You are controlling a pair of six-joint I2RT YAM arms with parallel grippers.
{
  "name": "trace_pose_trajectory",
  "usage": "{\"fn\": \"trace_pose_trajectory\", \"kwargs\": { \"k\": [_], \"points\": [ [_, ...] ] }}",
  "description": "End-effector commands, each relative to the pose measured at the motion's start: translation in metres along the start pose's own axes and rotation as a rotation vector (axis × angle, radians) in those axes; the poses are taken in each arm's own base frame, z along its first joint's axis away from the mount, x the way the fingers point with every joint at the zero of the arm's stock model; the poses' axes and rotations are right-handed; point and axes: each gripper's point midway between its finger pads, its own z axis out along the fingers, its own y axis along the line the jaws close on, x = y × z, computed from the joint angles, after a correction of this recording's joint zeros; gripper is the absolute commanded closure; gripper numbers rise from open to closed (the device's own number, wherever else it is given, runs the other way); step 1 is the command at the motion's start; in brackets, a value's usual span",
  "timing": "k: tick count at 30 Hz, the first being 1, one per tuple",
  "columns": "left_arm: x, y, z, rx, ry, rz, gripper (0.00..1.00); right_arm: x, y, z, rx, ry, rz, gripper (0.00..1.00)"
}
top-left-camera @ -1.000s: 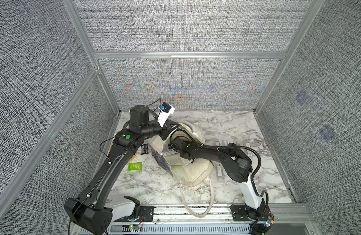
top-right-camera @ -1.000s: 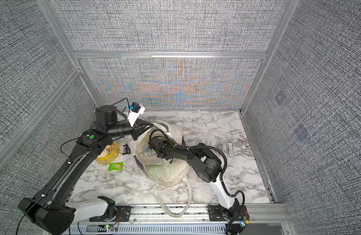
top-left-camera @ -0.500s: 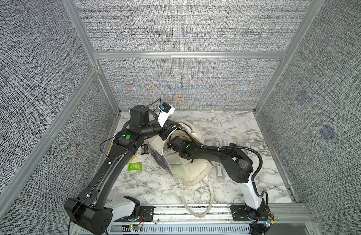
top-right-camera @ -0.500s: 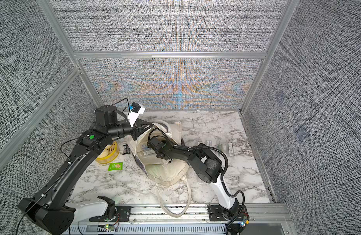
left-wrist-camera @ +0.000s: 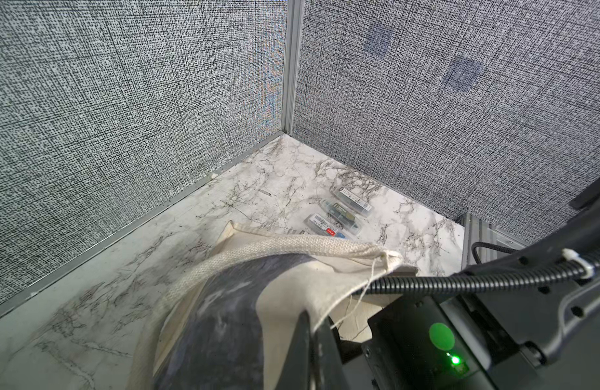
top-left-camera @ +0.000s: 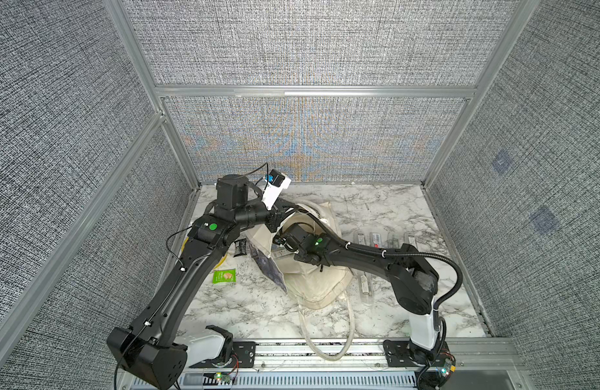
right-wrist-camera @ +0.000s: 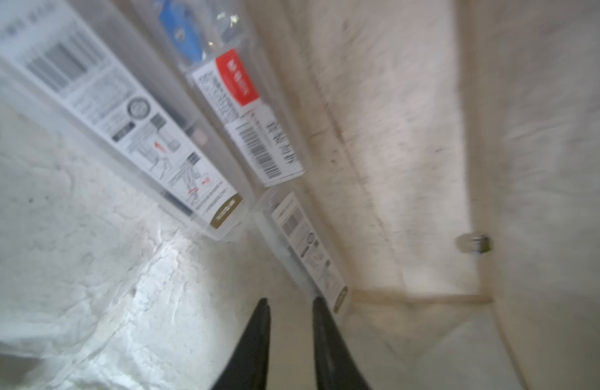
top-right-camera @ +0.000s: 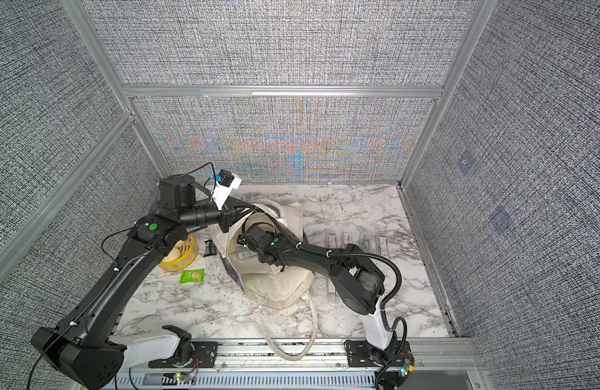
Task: Take out the compass set from the canvas bag
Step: Pick up the compass set from the canvas bag.
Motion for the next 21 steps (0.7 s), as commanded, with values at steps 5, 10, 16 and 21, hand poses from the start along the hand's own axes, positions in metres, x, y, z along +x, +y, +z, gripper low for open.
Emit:
{"fn": "trace_pose_trajectory", "kwargs": {
  "k": [5, 10, 16, 21],
  "points": [
    [-0.015, -0.005, -0.003, 0.019, -0.057, 0.038, 1.0, 0.024, 0.019, 0.02, -0.003, -0.014, -0.351, 0.44],
    [-0.016, -0.006, -0.004, 0.023, -0.059, 0.041, 1.0, 0.027, 0.007, 0.047, 0.153, -0.003, -0.46, 0.33],
    [-0.016, -0.007, -0.005, 0.028, -0.06, 0.04, 1.0, 0.005, -0.007, 0.055, 0.315, -0.069, -0.429, 0.34],
    [-0.016, -0.008, -0.005, 0.027, -0.061, 0.044, 1.0, -0.011, -0.013, 0.047, 0.436, -0.15, -0.428, 0.41]
  ]
}}
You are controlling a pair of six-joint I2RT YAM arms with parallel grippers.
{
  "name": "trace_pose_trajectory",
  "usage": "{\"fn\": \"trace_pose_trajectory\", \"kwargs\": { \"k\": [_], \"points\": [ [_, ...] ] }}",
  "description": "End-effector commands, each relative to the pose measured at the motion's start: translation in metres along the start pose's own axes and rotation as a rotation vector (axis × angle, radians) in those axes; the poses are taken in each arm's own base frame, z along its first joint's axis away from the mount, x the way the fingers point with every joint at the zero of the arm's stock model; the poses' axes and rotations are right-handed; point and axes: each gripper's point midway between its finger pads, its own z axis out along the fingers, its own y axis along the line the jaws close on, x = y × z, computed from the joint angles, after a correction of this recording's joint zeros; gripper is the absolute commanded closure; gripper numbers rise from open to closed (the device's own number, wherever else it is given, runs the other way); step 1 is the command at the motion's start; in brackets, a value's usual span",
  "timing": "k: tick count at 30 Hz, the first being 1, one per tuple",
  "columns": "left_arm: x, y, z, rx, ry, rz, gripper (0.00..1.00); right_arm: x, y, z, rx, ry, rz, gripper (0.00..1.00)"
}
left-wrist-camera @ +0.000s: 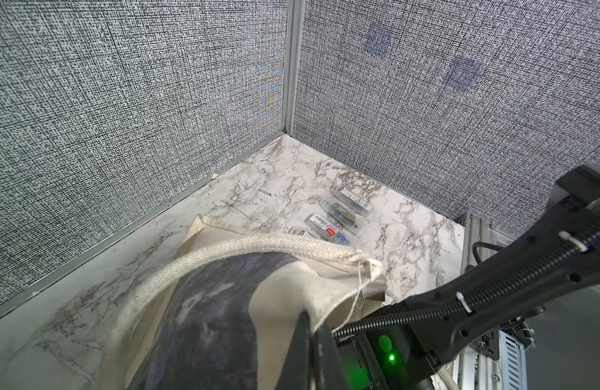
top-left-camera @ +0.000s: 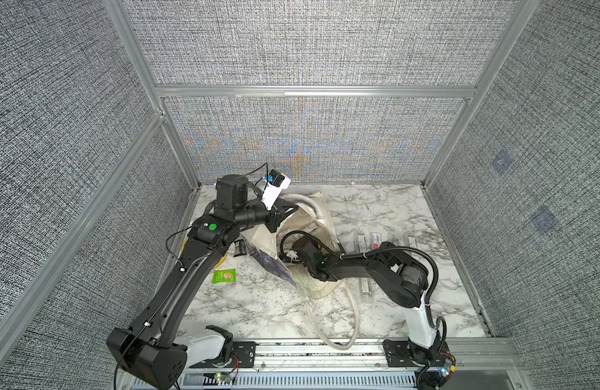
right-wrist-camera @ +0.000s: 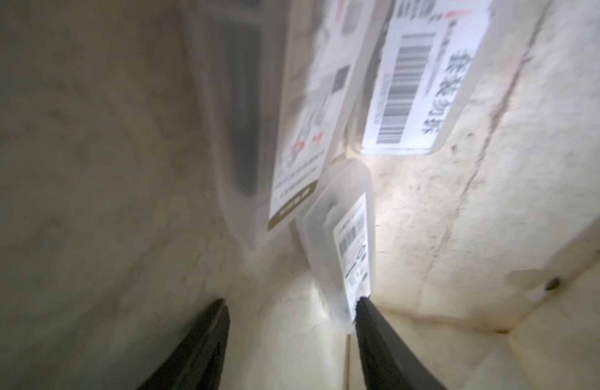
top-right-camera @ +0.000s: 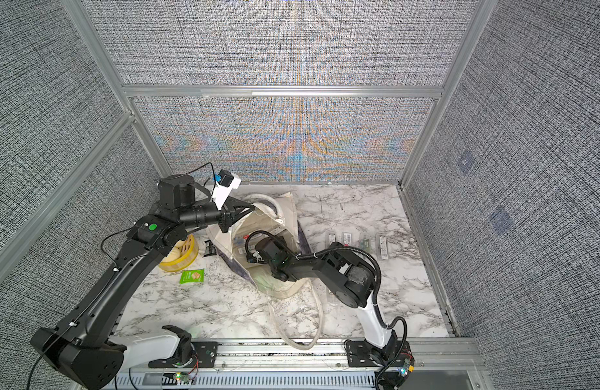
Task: Take out the compass set from the canvas bag
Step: Pick up the compass set from the canvas bag.
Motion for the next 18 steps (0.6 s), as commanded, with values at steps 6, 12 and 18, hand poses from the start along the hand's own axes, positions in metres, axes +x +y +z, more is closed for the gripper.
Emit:
{"fn": "trace_pose_trajectory", "kwargs": {
  "k": [6, 12, 18],
  "points": [
    [-0.016, -0.007, -0.004, 0.026, -0.058, 0.045, 1.0, -0.02, -0.028, -0.022, 0.067, -0.129, 0.099, 0.48],
    [-0.013, -0.008, -0.004, 0.036, -0.05, 0.047, 1.0, -0.02, -0.019, -0.036, -0.135, -0.174, 0.223, 0.57],
    [-0.01, -0.012, -0.001, 0.069, -0.038, 0.054, 1.0, -0.026, -0.018, -0.076, -0.371, -0.292, 0.342, 0.59]
  ]
}}
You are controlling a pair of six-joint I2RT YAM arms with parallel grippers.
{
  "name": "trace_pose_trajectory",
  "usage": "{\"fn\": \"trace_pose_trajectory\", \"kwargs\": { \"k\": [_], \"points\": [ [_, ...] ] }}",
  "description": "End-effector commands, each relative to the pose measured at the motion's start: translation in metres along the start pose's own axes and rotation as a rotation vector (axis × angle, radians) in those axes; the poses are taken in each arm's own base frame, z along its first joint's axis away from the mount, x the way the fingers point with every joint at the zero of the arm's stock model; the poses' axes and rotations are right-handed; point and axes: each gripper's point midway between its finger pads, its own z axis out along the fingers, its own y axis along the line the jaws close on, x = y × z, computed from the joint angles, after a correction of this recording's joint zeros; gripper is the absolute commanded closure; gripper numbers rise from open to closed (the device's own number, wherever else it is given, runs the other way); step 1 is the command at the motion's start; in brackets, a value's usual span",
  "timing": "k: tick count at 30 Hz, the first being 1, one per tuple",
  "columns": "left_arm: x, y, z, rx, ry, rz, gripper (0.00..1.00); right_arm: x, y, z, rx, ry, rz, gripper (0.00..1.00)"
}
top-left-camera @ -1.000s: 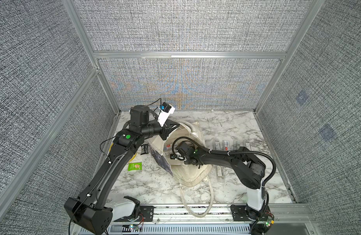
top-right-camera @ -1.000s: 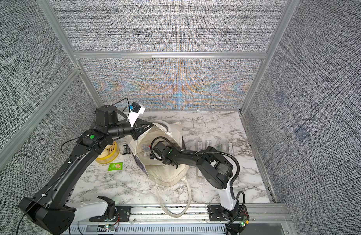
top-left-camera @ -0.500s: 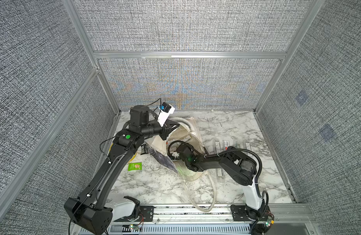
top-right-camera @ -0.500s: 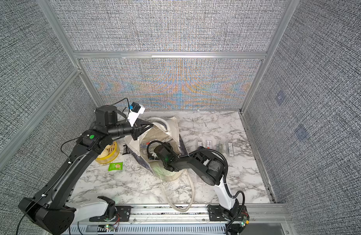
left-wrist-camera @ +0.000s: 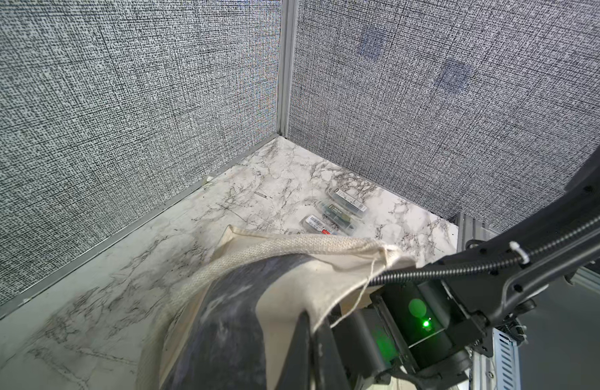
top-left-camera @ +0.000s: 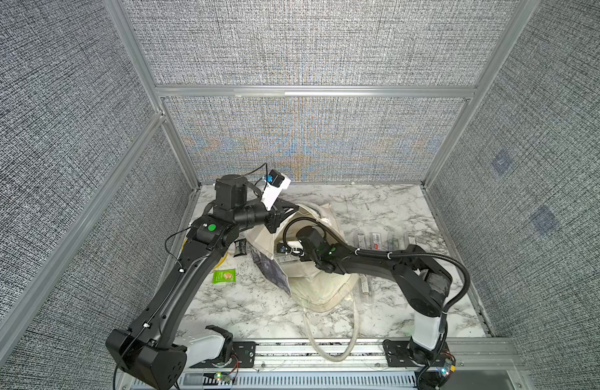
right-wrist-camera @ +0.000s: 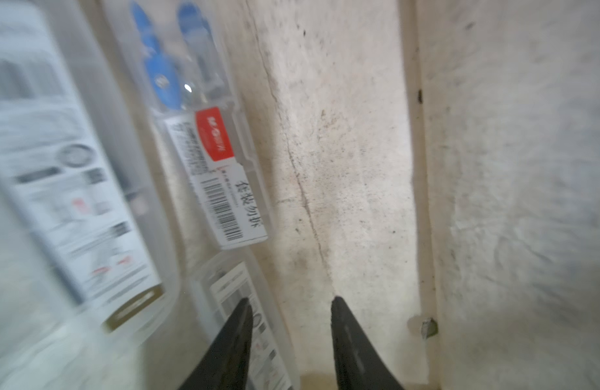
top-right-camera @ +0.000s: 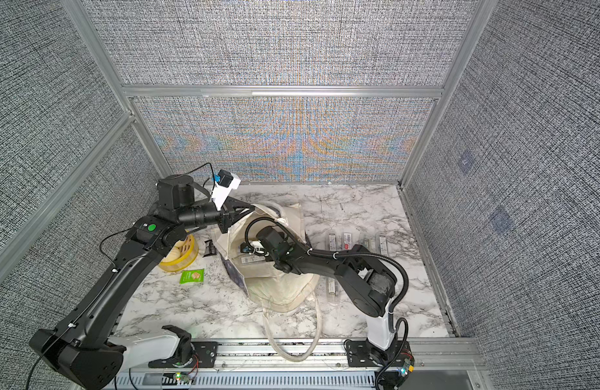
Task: Take out the compass set from the canvas bag
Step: Pick up the compass set from the canvas bag.
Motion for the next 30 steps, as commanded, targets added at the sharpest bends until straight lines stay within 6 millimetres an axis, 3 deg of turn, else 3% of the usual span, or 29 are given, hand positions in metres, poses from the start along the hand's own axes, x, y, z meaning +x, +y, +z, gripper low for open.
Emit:
{"fn": "trace_pose_trajectory", "kwargs": {
  "k": [1, 4, 7, 11, 15, 30],
  "points": [
    [-0.008, -0.007, 0.0, 0.047, -0.03, 0.041, 1.0, -0.008, 0.029, -0.029, -0.236, -0.087, 0.116, 0.59],
    [-0.007, -0.007, 0.003, 0.06, -0.027, 0.037, 1.0, -0.023, 0.031, -0.055, -0.323, -0.188, 0.132, 0.58],
    [-0.005, -0.007, 0.005, 0.071, -0.019, 0.028, 1.0, -0.033, 0.056, -0.066, -0.422, -0.291, 0.063, 0.56],
    [-0.004, -0.008, 0.006, 0.077, -0.016, 0.027, 1.0, -0.039, 0.084, -0.054, -0.561, -0.281, 0.082, 0.54],
    [-0.003, -0.008, 0.006, 0.083, -0.014, 0.025, 1.0, -0.04, 0.097, -0.036, -0.694, -0.169, 0.134, 0.52],
    [-0.002, -0.011, 0.007, 0.102, -0.01, 0.019, 1.0, -0.04, 0.091, 0.002, -0.623, -0.118, 0.149, 0.32]
  ]
}}
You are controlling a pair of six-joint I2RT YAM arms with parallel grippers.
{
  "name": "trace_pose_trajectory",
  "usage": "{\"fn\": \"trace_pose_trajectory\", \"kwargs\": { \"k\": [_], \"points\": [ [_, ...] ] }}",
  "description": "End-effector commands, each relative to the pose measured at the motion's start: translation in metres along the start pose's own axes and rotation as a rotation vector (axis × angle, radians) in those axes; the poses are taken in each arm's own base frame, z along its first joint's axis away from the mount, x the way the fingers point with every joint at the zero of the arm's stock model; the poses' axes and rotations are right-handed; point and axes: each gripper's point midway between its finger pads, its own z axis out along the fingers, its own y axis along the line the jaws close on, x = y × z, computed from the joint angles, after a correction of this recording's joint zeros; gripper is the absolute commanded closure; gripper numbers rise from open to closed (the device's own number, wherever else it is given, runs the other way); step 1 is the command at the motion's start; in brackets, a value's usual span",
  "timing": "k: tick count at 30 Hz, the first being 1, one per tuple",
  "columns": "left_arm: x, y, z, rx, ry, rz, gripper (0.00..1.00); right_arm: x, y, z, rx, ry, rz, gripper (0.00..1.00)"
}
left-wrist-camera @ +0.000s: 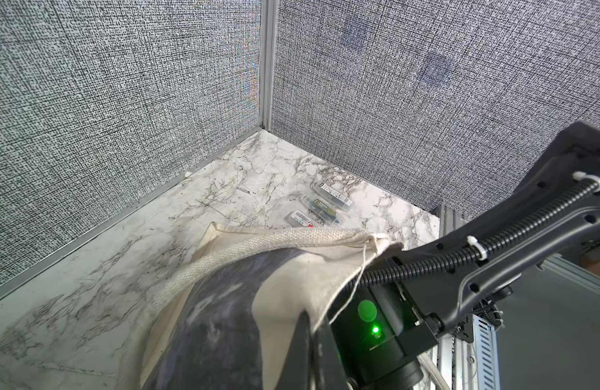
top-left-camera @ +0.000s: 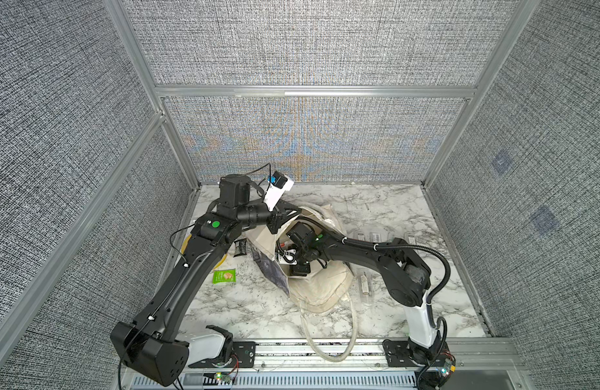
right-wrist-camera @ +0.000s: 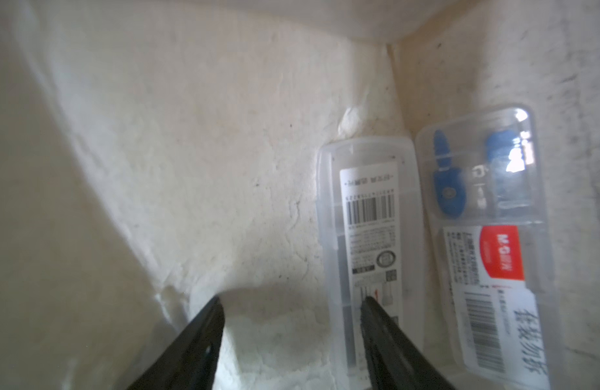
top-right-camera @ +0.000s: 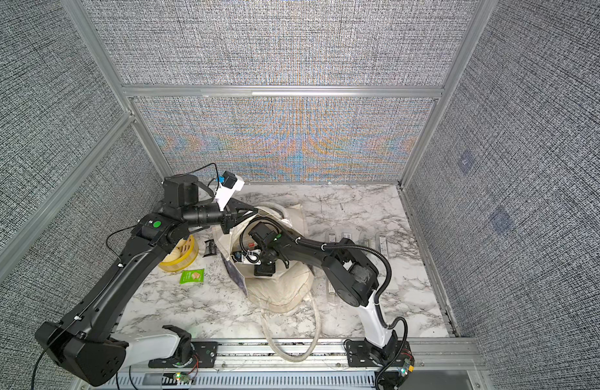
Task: Take out the compass set from the canvas bag
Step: Pick up the compass set from the canvas bag.
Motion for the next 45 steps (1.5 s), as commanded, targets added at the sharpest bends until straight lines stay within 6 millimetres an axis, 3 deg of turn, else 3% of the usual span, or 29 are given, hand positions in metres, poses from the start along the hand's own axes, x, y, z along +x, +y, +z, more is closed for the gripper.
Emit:
{"fn": "trace_pose_trajectory", "kwargs": {
  "k": [1, 10, 17, 29, 35, 39, 45],
  "points": [
    [-0.01, -0.008, -0.001, 0.04, -0.03, 0.037, 1.0, -0.003, -0.007, -0.003, 0.031, -0.006, 0.016, 0.32],
    [-0.01, -0.01, -0.003, 0.044, -0.031, 0.042, 1.0, -0.027, -0.025, -0.028, 0.12, -0.125, 0.041, 0.33],
    [-0.011, -0.012, -0.003, 0.054, -0.033, 0.042, 1.0, -0.008, -0.032, 0.002, 0.078, -0.017, 0.061, 0.29],
    [-0.01, -0.012, -0.003, 0.052, -0.032, 0.046, 1.0, 0.023, -0.02, 0.022, -0.057, 0.126, 0.152, 0.3],
    [-0.01, -0.011, -0.003, 0.048, -0.03, 0.044, 1.0, 0.019, -0.012, 0.031, -0.111, 0.137, 0.184, 0.37],
    [-0.009, -0.01, -0.002, 0.046, -0.028, 0.043, 1.0, 0.014, -0.01, 0.03, -0.111, 0.131, 0.179, 0.4],
    [-0.009, -0.01, -0.003, 0.04, -0.027, 0.046, 1.0, 0.008, -0.015, 0.009, -0.082, 0.133, 0.191, 0.47]
  ]
}}
